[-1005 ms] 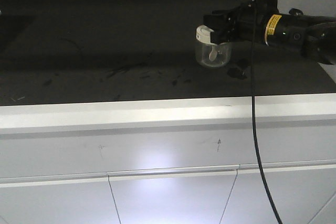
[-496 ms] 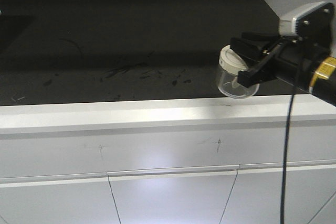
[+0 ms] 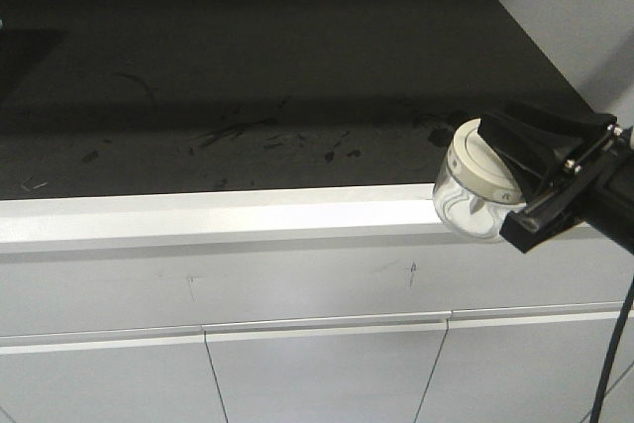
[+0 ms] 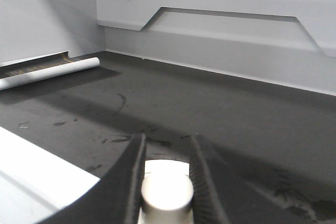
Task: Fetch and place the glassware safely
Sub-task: 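Pull the held jar out of the hood toward the robot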
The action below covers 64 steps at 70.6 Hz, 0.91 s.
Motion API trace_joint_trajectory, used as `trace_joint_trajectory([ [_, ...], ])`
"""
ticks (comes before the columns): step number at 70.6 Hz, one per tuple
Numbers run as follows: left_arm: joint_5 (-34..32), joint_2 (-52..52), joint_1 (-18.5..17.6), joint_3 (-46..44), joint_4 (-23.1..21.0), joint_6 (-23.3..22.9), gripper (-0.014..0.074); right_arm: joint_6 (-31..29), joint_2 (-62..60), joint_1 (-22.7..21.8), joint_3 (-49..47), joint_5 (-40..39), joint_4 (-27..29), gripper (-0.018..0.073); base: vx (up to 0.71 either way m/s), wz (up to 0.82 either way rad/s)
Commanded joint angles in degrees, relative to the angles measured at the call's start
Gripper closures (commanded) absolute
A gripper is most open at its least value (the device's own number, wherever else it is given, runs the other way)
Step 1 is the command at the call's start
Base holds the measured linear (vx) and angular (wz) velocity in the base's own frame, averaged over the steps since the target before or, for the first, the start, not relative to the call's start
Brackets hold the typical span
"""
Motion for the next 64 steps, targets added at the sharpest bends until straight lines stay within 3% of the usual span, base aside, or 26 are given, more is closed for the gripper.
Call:
trace_joint_trajectory([
  [1,-3.9,0.6,-0.1,-1.4,-0.3,-0.2,0.0603,0.0,-1.4,2.3,-1.1,-4.2,2.8,0.0561,0.00,0.00],
  [20,-3.9,0.6,-0.1,-1.4,-0.3,-0.2,0.0603,-3.2,-1.0,16.1,-1.1,1.4,4.4,0.0561,0.00,0.00],
  [31,-3.9,0.6,-0.1,-1.4,-0.3,-0.2,0.0603,-3.2,0.8,22.1,-1.1,1.3,6.1,0.0561,0.00,0.00],
  [52,-3.9,0.6,-0.1,-1.4,-0.3,-0.2,0.0603,-4.6,4.2,29.8,-1.1,-0.6,6.7,0.0561,0.00,0.00],
  [64,-3.9,0.6,-0.1,-1.4,-0.3,-0.2,0.0603,-7.9,4.6,31.3,-1.1,-2.4,9.1,0.0561,0.00,0.00],
])
